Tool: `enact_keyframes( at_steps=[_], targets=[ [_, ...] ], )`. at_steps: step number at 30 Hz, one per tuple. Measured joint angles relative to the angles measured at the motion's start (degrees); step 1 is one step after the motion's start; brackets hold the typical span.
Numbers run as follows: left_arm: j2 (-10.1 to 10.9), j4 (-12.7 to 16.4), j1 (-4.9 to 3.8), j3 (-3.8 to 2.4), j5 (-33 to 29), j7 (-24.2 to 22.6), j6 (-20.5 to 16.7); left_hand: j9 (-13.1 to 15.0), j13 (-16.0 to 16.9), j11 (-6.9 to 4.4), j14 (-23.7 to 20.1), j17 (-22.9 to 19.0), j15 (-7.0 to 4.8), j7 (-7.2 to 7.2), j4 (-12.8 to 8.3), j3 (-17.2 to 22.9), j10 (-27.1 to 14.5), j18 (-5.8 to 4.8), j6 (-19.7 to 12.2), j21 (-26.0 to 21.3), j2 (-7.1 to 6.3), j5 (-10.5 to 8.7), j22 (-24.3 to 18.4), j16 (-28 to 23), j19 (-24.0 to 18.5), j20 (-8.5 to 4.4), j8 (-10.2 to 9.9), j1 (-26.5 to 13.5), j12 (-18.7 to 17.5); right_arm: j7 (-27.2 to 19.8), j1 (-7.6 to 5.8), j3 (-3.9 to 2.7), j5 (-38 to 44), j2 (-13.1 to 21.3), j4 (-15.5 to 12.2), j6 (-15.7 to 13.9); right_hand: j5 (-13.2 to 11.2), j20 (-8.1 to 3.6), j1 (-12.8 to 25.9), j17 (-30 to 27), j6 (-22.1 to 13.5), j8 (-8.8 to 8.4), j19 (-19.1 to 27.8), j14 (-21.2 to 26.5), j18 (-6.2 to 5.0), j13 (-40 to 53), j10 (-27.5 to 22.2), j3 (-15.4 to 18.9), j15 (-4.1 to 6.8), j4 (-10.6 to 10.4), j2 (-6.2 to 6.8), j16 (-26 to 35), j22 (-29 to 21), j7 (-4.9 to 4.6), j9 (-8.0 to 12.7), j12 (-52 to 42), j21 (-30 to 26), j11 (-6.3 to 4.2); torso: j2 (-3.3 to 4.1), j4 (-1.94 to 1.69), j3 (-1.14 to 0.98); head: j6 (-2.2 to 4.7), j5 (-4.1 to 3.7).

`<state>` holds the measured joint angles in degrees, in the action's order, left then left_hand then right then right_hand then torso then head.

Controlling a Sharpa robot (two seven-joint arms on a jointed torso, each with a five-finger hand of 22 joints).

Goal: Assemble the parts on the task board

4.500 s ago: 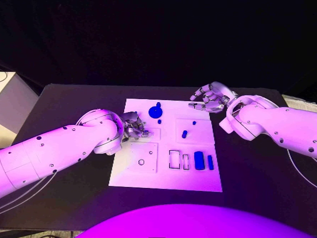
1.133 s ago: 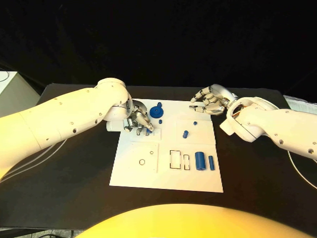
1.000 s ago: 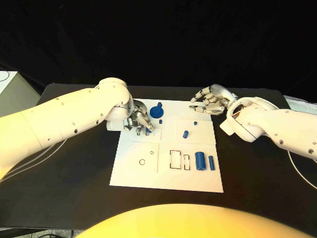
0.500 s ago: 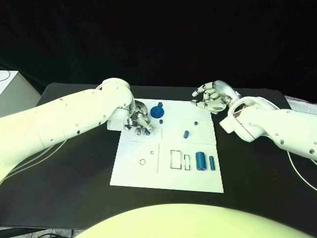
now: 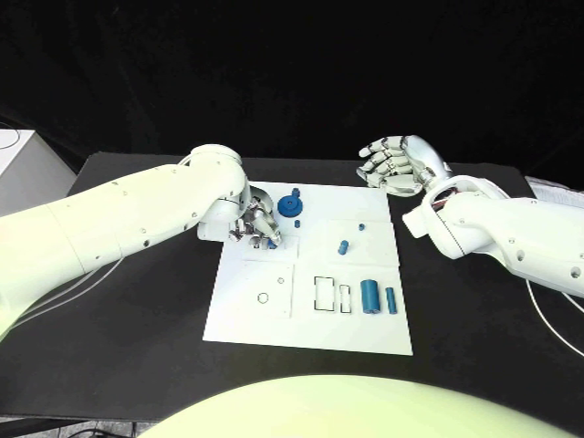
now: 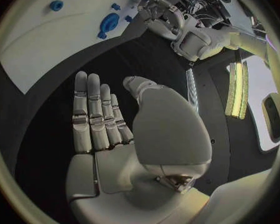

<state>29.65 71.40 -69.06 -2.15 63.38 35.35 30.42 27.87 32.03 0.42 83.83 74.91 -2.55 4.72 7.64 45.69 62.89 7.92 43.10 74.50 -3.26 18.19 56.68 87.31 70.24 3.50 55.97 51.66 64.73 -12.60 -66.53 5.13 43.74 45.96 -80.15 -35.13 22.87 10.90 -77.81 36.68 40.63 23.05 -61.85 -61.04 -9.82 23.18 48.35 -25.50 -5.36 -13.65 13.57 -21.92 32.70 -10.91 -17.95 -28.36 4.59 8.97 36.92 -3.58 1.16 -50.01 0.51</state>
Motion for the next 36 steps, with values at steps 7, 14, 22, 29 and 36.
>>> enact_keyframes(
  at_steps=[7,14,22,29,36],
  targets=[
    [-0.09,-0.04,0.01,0.04,0.08,0.01,0.00,0.00,-0.01,0.01,0.00,0.00,0.00,0.00,0.00,0.00,0.00,0.00,0.00,0.00,0.00,0.00,-0.01,0.00,0.00,0.00,0.14,0.00,0.00,-2.35,0.03,0.00,-2.76,-0.25,0.36,-0.13,-0.01,2.25,1.19,-7.46,0.21,-1.67,3.68,1.66,0.01,-10.87,1.47,-1.20,-1.66,2.19,-0.71,9.56,-10.55,0.18,2.22,5.84,-0.83,1.44,0.03,0.02,-0.02,0.00,0.07],
    [-0.06,-0.03,0.02,0.04,0.26,0.01,0.00,-0.01,-0.01,0.01,0.00,0.00,0.00,0.01,-0.01,0.00,-0.01,0.00,-0.01,0.00,0.00,-0.01,-0.01,0.00,-0.01,0.00,0.14,0.01,0.00,-3.77,0.06,0.01,-4.50,-0.34,0.54,-0.11,-0.01,2.53,1.82,-9.63,0.42,-2.14,3.96,1.90,0.02,-13.75,1.58,-1.14,-1.90,2.76,-0.91,11.60,-13.90,-0.04,2.85,6.91,-0.83,1.32,0.03,0.01,-0.03,0.00,0.09],
    [-0.09,-0.03,0.06,0.14,0.46,0.02,0.00,-0.02,-0.01,0.02,0.03,0.00,-0.03,0.09,-0.01,-0.01,-0.01,0.00,-0.09,0.00,0.01,-0.05,-0.02,0.00,-0.01,0.00,0.14,0.01,0.00,-4.54,0.12,0.01,-5.50,-0.38,0.58,-0.07,-0.01,2.74,2.04,-10.26,0.42,-2.22,4.17,1.90,0.02,-14.57,1.78,-1.23,-1.90,2.99,-1.13,12.04,-14.92,-0.04,3.06,7.13,-0.83,1.53,0.01,0.01,-0.03,0.00,0.10],
    [-0.09,-0.07,0.07,0.19,0.58,0.02,0.00,-0.02,-0.02,0.02,0.22,0.00,-0.22,0.08,-0.07,-0.07,-0.01,0.00,-0.08,0.00,0.13,0.24,0.01,0.00,-0.01,0.00,0.13,-0.12,0.00,-4.77,0.16,0.01,-5.84,-0.38,0.59,-0.02,-0.01,2.74,2.04,-10.53,0.42,-2.45,4.17,1.89,0.03,-14.91,1.78,-1.07,-1.90,3.15,-1.14,12.26,-15.35,-0.04,3.12,7.35,-0.83,1.53,0.03,0.01,-0.03,0.00,0.07],
    [0.28,0.00,0.07,0.19,0.73,-0.04,0.00,-0.02,-0.02,0.03,0.22,0.00,-0.21,-0.06,-0.08,-0.08,-0.01,0.00,0.06,-0.01,0.25,0.25,0.03,0.00,-0.01,0.00,0.13,-0.24,0.00,-4.80,0.19,0.01,-6.04,-0.39,0.60,0.08,-0.01,2.74,2.04,-10.61,0.42,-2.45,4.17,1.89,0.03,-15.01,1.78,-1.07,-1.90,3.15,-1.14,12.26,-15.48,-0.04,3.19,7.35,-0.82,1.53,0.02,-0.01,-0.01,0.00,0.05]
  ],
)
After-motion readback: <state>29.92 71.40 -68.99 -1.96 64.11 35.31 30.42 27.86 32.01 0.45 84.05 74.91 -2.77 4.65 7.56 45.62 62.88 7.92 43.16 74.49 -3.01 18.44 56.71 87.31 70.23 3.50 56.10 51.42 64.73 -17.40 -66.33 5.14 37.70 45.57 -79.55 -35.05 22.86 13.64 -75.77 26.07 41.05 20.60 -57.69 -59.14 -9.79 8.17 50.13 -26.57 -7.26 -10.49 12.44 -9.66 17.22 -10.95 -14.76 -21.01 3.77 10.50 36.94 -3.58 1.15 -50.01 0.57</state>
